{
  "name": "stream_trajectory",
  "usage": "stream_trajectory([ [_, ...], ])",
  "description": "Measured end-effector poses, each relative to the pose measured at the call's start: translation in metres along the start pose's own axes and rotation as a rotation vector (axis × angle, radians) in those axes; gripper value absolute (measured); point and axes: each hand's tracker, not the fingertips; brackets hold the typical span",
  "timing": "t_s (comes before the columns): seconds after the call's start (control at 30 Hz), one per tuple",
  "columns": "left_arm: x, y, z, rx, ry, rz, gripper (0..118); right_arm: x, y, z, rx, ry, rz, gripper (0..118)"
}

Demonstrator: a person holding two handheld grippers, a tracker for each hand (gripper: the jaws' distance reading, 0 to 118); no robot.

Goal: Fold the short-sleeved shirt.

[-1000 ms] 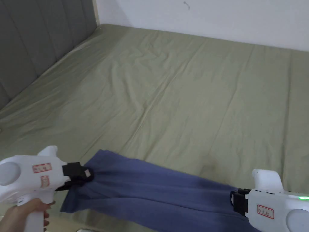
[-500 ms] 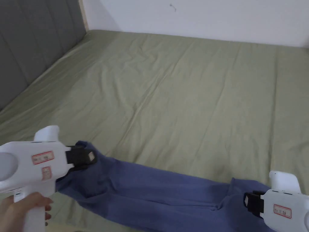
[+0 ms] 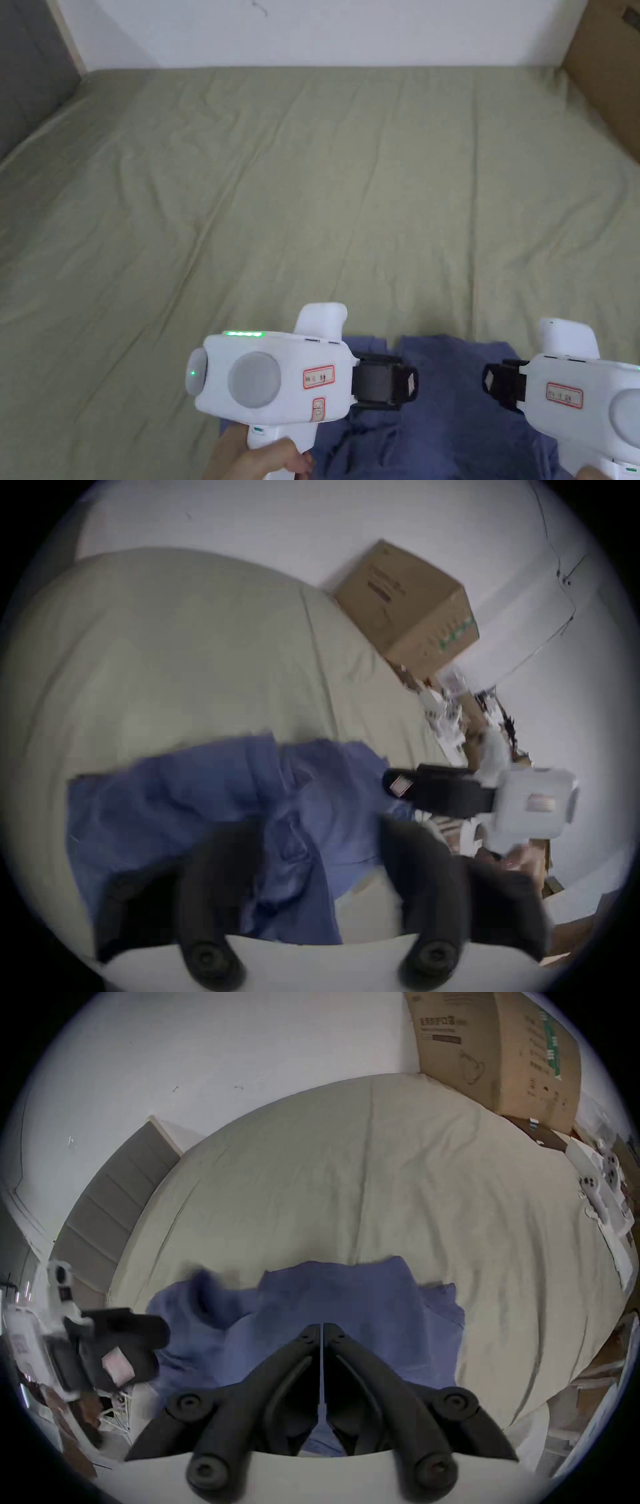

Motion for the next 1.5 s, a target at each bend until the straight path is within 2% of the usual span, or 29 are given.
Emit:
stream_trajectory([
  [0.07, -0.006, -0.002, -0.009, -0.014, 0.037, 0.035, 108, 0.01, -0.001, 0.001, 0.003, -0.028, -0.009, 1],
  [0.2, -0.031, 0.005, 0.018, 0.06, -0.056, 0.206, 104, 0.02, -0.003, 0.006, 0.013, -0.014, -0.033, 1],
  [0.23, -0.036, 0.007, 0.034, 0.112, -0.066, 0.226, 88, 0.02, -0.004, 0.007, 0.014, -0.013, -0.032, 1],
  [0.27, -0.042, 0.008, 0.047, 0.172, -0.062, 0.242, 58, 0.02, -0.005, 0.007, 0.016, -0.016, -0.029, 1],
  [0.3, -0.047, 0.009, 0.057, 0.193, -0.019, 0.239, 19, 0.021, -0.004, 0.005, 0.017, -0.019, -0.027, 1],
  [0.33, -0.052, 0.01, 0.061, 0.204, 0.052, 0.232, 1, 0.021, -0.004, 0.004, 0.015, -0.018, -0.027, 1],
  [0.43, -0.069, 0.004, 0.066, 0.153, 0.166, 0.204, 1, 0.021, -0.006, 0.003, 0.015, 0.002, -0.037, 1],
  [0.53, -0.076, -0.013, 0.047, 0.07, 0.136, 0.232, 1, 0.019, -0.008, 0.002, 0.014, 0.01, -0.029, 1],
  [0.63, -0.059, -0.029, 0.021, -0.004, 0.15, 0.169, 1, 0.02, -0.009, 0.0, 0.01, 0.016, -0.034, 1],
  [0.8, -0.024, -0.038, -0.008, -0.042, 0.096, 0.12, 1, 0.023, -0.01, 0.003, 0.009, 0.013, -0.037, 1],
  [0.9, -0.008, -0.041, -0.018, -0.08, -0.014, 0.112, 1, 0.027, -0.009, 0.004, 0.013, 0.01, -0.048, 1],
  [1.03, 0.009, -0.047, -0.033, -0.11, 0.034, 0.041, 1, 0.029, -0.01, 0.006, 0.017, 0.006, -0.059, 1],
  [1.1, 0.012, -0.049, -0.036, -0.147, -0.033, 0.064, 1, 0.029, -0.01, 0.007, 0.015, 0.004, -0.057, 1],
  [1.17, 0.019, -0.052, -0.033, -0.146, -0.047, 0.024, 1, 0.028, -0.01, 0.007, 0.014, 0.004, -0.052, 1],
  [1.27, 0.022, -0.05, -0.02, -0.122, -0.013, -0.029, 1, 0.026, -0.01, 0.009, 0.017, 0.004, -0.052, 1],
  [1.4, -0.009, -0.04, 0.024, -0.018, -0.048, 0.067, 1, 0.018, -0.007, 0.008, 0.018, 0.006, -0.04, 1],
  [1.5, -0.052, -0.037, 0.066, 0.085, -0.021, 0.179, 1, 0.01, -0.005, 0.006, 0.014, 0.013, -0.021, 1],
])
